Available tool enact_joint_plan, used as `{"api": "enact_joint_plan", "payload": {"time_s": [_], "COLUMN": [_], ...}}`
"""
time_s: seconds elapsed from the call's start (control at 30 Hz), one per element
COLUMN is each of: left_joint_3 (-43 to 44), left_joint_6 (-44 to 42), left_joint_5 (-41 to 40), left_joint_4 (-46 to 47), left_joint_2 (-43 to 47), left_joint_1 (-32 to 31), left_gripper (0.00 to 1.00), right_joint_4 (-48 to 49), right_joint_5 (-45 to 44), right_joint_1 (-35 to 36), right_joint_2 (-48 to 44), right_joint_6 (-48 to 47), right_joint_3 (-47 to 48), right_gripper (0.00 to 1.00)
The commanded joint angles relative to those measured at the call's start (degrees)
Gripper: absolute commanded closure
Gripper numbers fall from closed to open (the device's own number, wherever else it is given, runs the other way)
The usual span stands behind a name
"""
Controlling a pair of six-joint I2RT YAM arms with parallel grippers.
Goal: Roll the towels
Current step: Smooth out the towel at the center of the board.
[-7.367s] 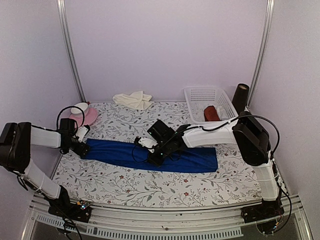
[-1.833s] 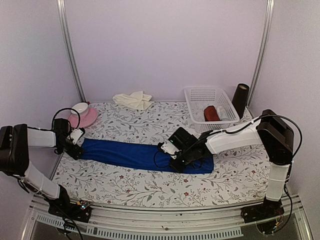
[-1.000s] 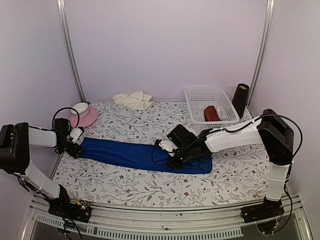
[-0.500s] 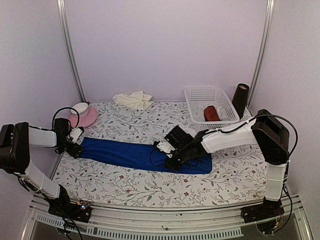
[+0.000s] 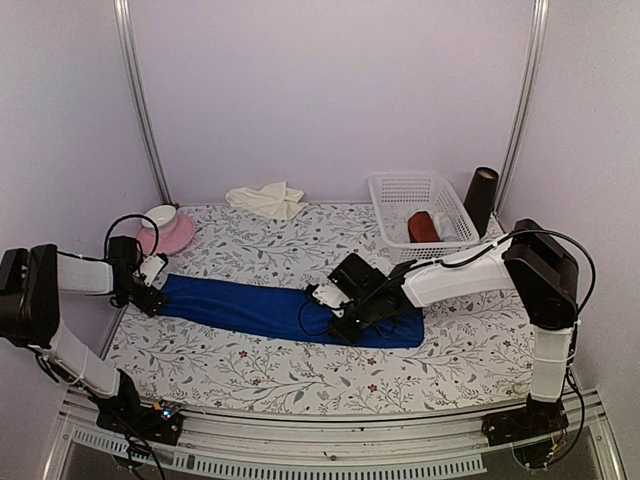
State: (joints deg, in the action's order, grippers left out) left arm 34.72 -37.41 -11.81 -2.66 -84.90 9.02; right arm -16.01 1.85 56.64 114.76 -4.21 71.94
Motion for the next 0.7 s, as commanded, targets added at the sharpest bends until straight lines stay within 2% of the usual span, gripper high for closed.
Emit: {"api": "enact_joint_plan", "payload": {"time_s": [0.0, 0.5, 0.67], "left_joint_3": [-0.4, -0.6, -0.5], "left_joint_6": [0.5, 0.6, 0.7], "left_joint_5": [0.1, 0.2, 0.1], "left_joint_4": [-1.2, -0.8, -0.8], "left_joint_2": [-2.2, -2.5, -2.6], "left_joint_1": [0.5, 0.5, 0.5], "left_gripper": [0.03, 0.03, 0.03], "right_joint_4": [0.2, -0.3, -0.5], "right_joint_5": [-0.1, 0.8, 1.2], "right_joint_1": [0.3, 0.3, 0.3], "right_joint_2": [0.0, 0.3, -2.1], "right_joint_6": [-0.4, -0.3, -0.2], "right_joint_3": [-0.3, 0.1, -0.3], "right_gripper": [0.79, 0.97, 0.98]}}
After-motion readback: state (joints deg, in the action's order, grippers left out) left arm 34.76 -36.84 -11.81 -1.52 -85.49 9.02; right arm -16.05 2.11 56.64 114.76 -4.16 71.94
